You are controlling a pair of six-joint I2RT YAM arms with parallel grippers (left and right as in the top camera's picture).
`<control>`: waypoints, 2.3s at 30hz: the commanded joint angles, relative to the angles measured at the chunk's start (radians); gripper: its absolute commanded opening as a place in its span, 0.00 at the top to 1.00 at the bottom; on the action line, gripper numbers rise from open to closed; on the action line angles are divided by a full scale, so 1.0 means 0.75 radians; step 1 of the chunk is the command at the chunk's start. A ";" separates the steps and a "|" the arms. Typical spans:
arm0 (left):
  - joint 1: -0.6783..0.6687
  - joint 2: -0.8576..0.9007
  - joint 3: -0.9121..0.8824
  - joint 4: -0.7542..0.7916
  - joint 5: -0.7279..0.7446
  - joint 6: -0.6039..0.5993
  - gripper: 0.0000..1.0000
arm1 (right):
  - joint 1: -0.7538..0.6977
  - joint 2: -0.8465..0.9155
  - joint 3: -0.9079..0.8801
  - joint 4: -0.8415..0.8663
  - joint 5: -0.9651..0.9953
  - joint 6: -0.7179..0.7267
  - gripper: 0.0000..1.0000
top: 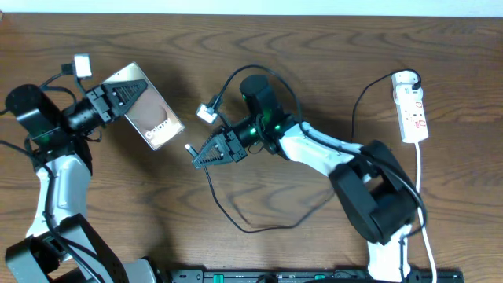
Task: Plug charger to phone and switch on socket
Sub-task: 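Lift the cable plug with the right gripper toward the phone's bottom end, then align the plug tip with the phone's bottom port using the right gripper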
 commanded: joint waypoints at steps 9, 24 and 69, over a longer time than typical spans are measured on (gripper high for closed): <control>-0.010 -0.015 0.005 0.020 0.018 -0.019 0.92 | -0.005 0.054 0.013 0.340 -0.078 0.096 0.99; -0.009 -0.015 0.005 0.020 -0.087 -0.235 0.92 | 0.004 0.054 0.013 0.442 0.010 -0.005 0.99; -0.052 -0.015 0.005 0.002 -0.024 -0.093 0.92 | 0.035 0.054 0.013 0.574 0.157 0.111 0.99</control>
